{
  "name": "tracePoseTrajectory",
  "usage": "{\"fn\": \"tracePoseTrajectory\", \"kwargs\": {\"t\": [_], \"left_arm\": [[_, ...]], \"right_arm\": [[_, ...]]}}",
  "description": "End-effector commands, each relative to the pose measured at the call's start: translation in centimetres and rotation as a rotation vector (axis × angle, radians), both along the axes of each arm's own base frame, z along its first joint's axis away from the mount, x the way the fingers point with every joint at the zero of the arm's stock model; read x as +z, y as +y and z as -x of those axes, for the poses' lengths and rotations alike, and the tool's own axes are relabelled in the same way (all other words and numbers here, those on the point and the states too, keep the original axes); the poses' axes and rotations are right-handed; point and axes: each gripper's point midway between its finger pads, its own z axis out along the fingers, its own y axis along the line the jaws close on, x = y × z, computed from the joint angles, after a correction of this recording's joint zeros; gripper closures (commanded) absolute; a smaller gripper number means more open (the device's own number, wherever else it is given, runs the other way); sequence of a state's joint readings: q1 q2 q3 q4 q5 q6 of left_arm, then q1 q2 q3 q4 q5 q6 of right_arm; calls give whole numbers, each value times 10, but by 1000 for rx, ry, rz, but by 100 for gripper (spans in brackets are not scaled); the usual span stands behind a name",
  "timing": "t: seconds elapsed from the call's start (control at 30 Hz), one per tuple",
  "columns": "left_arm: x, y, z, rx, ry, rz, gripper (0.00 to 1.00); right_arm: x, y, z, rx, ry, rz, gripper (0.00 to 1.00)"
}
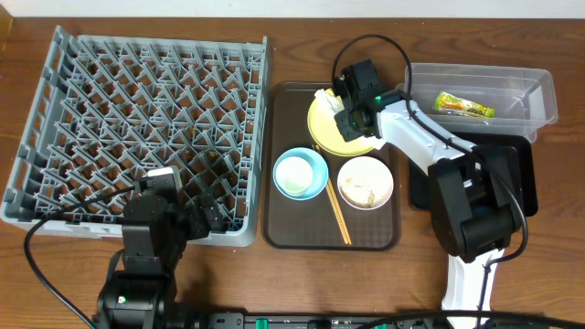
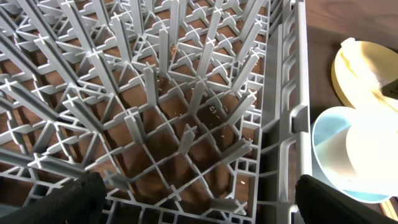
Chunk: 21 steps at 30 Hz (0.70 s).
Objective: Sort waste into correct bins and load items into the dishwasher
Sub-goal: 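Grasp the white tissue on the yellow plate with the right gripper, then move the tissue with the right gripper and release it into the clear bin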
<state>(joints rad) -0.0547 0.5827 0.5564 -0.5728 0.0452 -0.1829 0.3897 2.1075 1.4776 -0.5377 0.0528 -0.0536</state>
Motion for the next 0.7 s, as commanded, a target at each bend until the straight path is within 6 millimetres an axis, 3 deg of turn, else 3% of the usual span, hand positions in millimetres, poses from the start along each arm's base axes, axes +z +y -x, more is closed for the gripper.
{"fn": "tracePoseTrajectory", "kwargs": {"t": [0.0, 0.03, 0.2, 0.3, 0.4, 0.47, 0.53, 0.67], "left_arm": [[10, 3, -3, 10, -24, -11, 0], [10, 3, -3, 10, -24, -11, 0], [10, 3, -3, 10, -24, -11, 0], [10, 3, -3, 10, -24, -11, 0], [10, 3, -3, 10, -24, -11, 0], [10, 3, -3, 10, -24, -11, 0], [10, 3, -3, 10, -24, -11, 0], [10, 3, -3, 10, -24, -11, 0]], "right_arm": [[-7, -2, 4, -3, 20, 19, 93], [-7, -2, 4, -3, 21, 19, 99], [7, -1, -2, -80, -10, -29, 99], [36, -7, -15, -173, -77, -97, 99], [79, -24, -31, -287, -170, -183, 99], [105, -41, -38, -349, -223, -224, 99], [133, -74, -42, -473, -281, -245, 99], [149, -150, -28, -858, -310, -238, 99]]}}
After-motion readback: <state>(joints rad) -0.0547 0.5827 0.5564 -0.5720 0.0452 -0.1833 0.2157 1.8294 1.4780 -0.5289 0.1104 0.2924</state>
